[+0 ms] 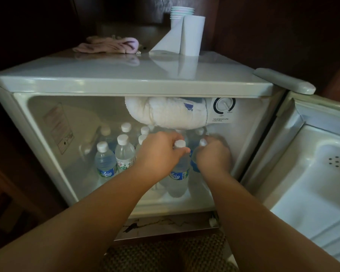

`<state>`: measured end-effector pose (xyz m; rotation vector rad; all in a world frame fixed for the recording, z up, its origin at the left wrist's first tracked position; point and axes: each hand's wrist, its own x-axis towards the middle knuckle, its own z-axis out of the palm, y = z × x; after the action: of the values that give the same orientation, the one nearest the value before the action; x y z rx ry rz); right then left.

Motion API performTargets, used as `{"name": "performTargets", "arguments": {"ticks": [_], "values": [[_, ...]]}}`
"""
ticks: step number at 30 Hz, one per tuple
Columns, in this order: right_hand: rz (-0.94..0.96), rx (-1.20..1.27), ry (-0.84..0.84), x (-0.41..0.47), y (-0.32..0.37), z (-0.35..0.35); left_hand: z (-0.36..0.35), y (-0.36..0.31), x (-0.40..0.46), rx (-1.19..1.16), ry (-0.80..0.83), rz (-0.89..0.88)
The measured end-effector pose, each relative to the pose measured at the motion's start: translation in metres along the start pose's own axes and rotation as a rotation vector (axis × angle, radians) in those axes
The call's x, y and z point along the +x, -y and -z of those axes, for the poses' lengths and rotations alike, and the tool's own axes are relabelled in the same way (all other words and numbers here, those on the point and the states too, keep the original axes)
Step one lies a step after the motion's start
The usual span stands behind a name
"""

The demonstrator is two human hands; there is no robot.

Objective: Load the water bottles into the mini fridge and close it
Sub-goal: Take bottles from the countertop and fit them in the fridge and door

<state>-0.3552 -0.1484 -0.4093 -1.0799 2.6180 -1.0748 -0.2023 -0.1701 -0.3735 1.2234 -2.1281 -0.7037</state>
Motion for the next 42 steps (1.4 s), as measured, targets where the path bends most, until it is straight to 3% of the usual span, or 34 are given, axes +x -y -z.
{"name": "performTargets", "arguments": {"ticks": [12, 15, 32, 42], "values": [[-0.084, 0.300, 0.086, -0.007, -0.015, 0.006, -0.037, -0.017, 0.045, 0.259, 0.070, -0.151], [0.003, 0.212, 0.087, -0.009, -0.016, 0.003, -0.047, -0.010, 0.047, 0.298, 0.078, -0.163], [0.038, 0.144, 0.095, -0.004, -0.023, -0.009, -0.066, 0.020, 0.056, 0.189, 0.022, -0.052], [0.124, 0.038, 0.125, -0.005, -0.023, -0.014, -0.067, 0.026, 0.043, 0.224, -0.133, -0.200]]}}
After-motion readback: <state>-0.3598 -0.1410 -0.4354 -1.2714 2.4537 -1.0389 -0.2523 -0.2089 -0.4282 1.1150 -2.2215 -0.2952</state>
